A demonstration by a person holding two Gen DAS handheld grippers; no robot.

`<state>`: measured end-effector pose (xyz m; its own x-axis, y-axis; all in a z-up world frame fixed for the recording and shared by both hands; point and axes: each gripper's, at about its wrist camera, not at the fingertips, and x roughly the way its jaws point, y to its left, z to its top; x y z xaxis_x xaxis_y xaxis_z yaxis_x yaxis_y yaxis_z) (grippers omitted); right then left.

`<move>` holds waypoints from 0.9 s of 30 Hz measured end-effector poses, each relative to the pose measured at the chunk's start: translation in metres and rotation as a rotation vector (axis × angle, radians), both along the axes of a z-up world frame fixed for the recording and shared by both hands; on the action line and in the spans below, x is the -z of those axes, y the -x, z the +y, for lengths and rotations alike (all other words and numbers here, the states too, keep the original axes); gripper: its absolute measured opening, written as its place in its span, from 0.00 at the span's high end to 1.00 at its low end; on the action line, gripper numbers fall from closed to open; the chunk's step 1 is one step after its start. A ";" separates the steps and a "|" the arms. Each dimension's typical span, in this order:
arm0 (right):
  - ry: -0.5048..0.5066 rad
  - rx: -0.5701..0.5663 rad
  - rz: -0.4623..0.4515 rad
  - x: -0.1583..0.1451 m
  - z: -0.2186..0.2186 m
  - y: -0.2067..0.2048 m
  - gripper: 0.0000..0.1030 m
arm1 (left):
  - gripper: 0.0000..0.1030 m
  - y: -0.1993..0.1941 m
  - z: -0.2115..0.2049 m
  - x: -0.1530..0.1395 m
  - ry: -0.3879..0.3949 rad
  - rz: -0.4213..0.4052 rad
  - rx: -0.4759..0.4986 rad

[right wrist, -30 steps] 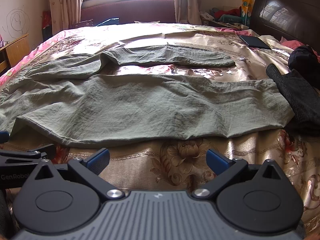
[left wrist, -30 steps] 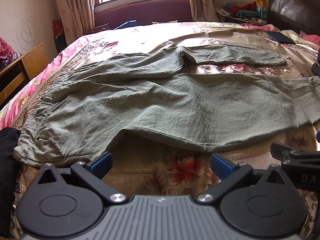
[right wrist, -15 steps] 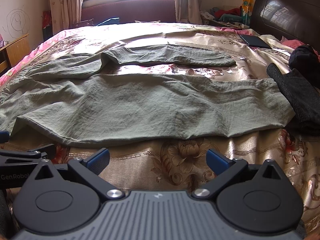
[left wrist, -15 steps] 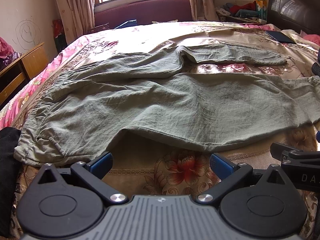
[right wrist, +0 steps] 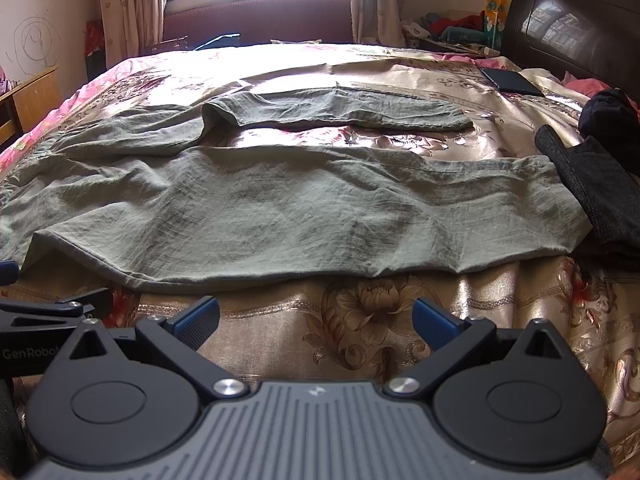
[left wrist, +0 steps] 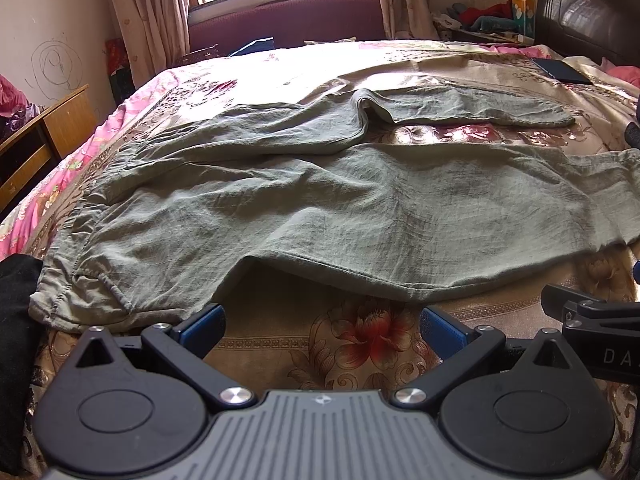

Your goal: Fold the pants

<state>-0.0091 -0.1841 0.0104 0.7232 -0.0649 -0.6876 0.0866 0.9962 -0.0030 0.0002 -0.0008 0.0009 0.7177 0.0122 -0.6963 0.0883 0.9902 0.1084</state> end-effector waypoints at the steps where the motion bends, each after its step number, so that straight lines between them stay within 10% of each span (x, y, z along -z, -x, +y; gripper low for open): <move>1: 0.000 0.000 0.000 0.000 0.000 0.000 0.01 | 0.00 0.000 0.000 0.000 0.000 0.000 0.000; 27: -0.002 -0.006 0.006 0.003 0.002 0.001 0.01 | 0.00 -0.001 0.000 0.003 -0.004 0.025 -0.006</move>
<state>-0.0098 -0.1820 0.0075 0.7193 -0.0593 -0.6922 0.0804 0.9968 -0.0019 0.0012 -0.0007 -0.0026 0.6998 0.0195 -0.7141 0.0852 0.9902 0.1104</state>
